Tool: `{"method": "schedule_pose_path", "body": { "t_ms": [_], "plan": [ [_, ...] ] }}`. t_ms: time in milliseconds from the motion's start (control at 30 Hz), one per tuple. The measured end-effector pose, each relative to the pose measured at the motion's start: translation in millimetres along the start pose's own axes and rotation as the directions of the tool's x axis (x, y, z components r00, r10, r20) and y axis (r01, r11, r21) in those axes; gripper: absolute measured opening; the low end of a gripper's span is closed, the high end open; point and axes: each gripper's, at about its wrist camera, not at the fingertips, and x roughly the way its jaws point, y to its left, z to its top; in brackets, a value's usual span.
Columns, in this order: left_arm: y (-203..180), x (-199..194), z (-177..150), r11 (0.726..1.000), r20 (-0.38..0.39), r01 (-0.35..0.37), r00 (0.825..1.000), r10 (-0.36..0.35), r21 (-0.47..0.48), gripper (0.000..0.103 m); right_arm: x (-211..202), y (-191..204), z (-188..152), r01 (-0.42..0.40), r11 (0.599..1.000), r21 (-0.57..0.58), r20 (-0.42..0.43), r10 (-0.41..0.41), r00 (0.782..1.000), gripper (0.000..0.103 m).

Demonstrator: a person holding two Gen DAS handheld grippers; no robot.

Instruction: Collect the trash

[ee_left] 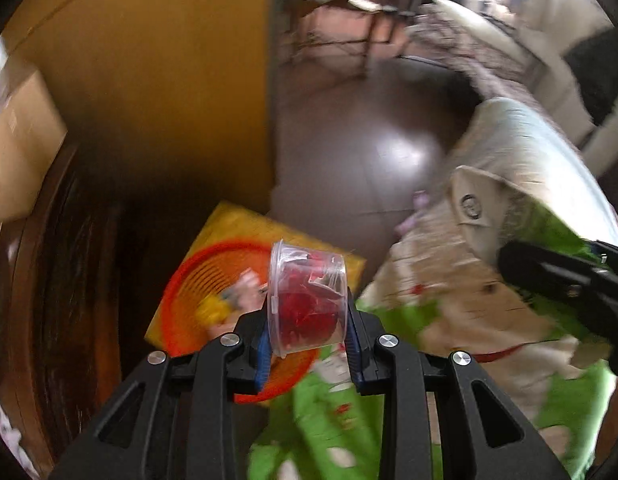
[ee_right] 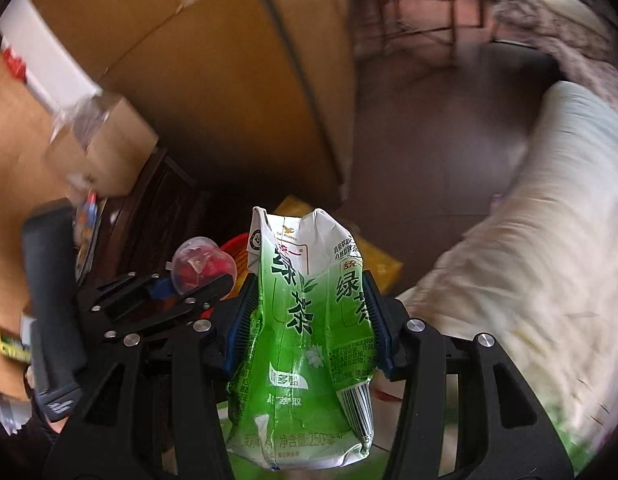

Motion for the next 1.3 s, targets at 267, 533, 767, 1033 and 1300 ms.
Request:
{"method": "schedule_pose_path", "body": {
  "t_ms": [267, 533, 767, 1033, 1300],
  "plan": [
    [64, 47, -13, 0.989, -0.113, -0.066, 0.992, 0.052, -0.13, 0.042, 80, 47, 9, -0.102, 0.995, -0.001, -0.151, 0.101, 0.983, 0.053],
    [90, 67, -22, 0.979, -0.143, -0.101, 0.987, 0.076, -0.175, 0.069, 111, 45, 1, -0.077, 0.996, 0.042, -0.206, 0.084, 0.975, 0.064],
    [97, 73, -29, 0.973, -0.161, -0.119, 0.983, 0.088, -0.198, 0.078, 105, 43, -10, 0.008, 1.0, -0.028, -0.204, -0.013, 0.979, 0.064],
    [103, 63, -30, 0.962, -0.166, -0.147, 0.98, 0.11, -0.231, 0.084, 105, 39, -27, 0.066, 0.994, -0.092, -0.207, -0.084, 0.975, 0.068],
    [104, 50, -30, 0.958, -0.154, -0.171, 0.978, 0.137, -0.229, 0.084, 105, 42, -33, 0.132, 0.98, -0.152, -0.175, -0.158, 0.972, 0.084]
  ]
}}
